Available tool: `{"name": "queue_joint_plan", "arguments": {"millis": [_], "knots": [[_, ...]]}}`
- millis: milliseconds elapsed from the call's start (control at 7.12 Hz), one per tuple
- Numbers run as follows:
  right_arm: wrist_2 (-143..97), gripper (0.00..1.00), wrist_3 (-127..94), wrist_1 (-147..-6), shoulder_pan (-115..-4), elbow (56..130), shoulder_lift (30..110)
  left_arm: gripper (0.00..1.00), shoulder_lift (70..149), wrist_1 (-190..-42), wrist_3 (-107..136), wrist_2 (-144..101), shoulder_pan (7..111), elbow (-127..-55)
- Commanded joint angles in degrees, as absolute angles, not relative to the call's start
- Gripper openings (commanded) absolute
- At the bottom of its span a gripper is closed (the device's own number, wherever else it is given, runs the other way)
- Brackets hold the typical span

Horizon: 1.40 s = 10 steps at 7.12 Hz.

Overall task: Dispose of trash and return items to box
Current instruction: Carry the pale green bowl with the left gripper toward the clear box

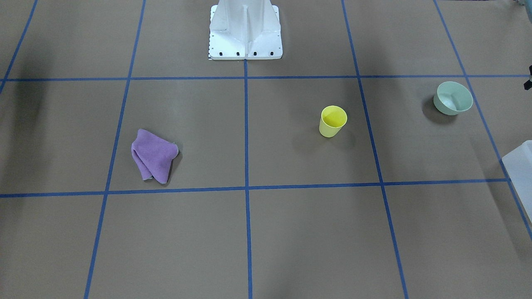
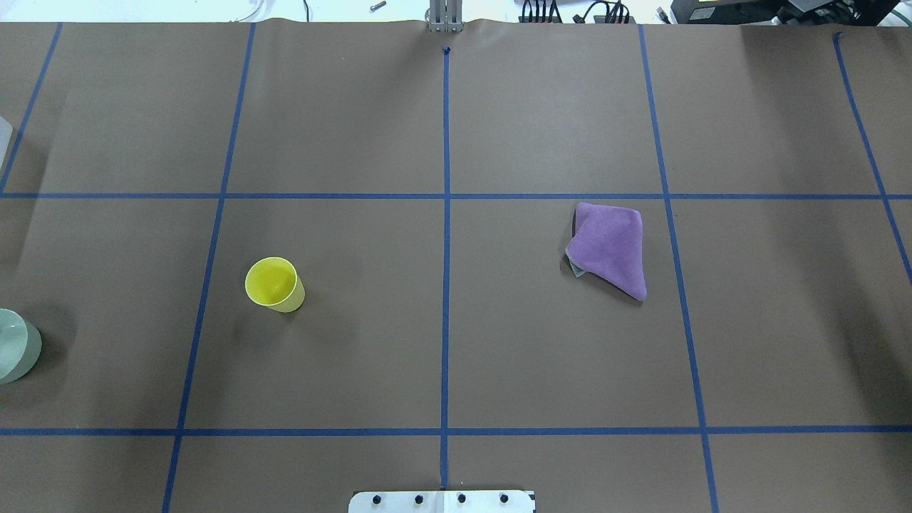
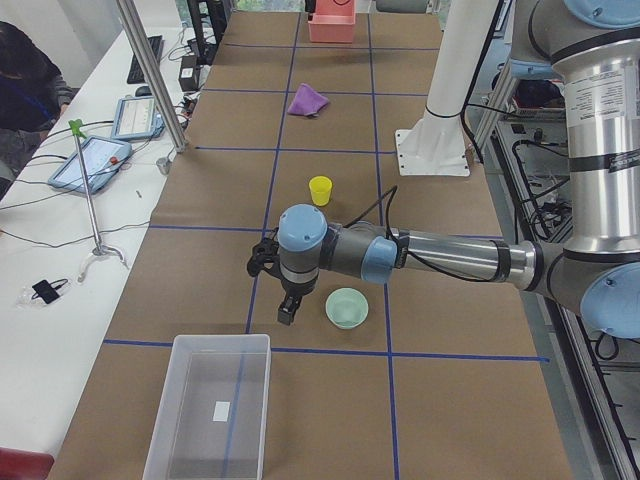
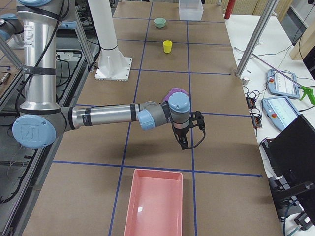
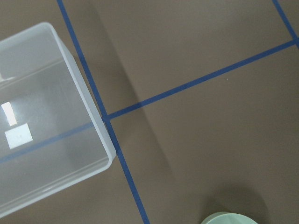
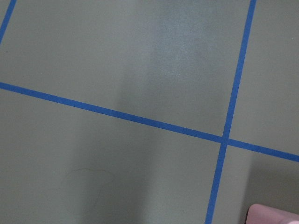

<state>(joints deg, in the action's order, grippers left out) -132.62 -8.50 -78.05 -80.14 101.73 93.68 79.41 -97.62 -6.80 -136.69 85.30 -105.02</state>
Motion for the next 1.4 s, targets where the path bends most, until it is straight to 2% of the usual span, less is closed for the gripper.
{"name": "queue_joint_plan", "arguments": {"millis": [0,140,421,842,982,1123,1263], "knots": [[-131.15,1.0,-7.74,-88.82,-79.1,109.48,94.48,0.98,78.23,-99.91,1.09,-136.5,81.07,-104.5],[-130.61,1.0,-7.73,-88.86,-79.01,109.51,94.48,0.98,77.18,-104.28,4.19,-136.23,77.47,-101.98],[-130.61,1.0,-7.73,-88.86,-79.01,109.51,94.4,0.98,76.82,-119.8,10.23,-136.23,73.76,-92.5],[-130.52,1.0,-7.82,-88.86,-79.01,109.42,94.48,0.98,74.97,-128.48,15.82,-136.14,67.34,-89.14],[-130.6,1.0,-7.82,-88.86,-79.01,109.42,94.48,0.9,75.14,-130.15,15.82,-136.14,66.45,-87.82],[-130.52,1.0,-7.91,-88.86,-79.01,109.42,94.4,0.51,75.23,-130.34,15.73,-136.14,65.84,-87.54],[-130.52,1.0,-7.91,-88.86,-79.01,109.42,94.48,0.17,75.41,-130.34,15.82,-136.23,65.13,-87.54]]}}
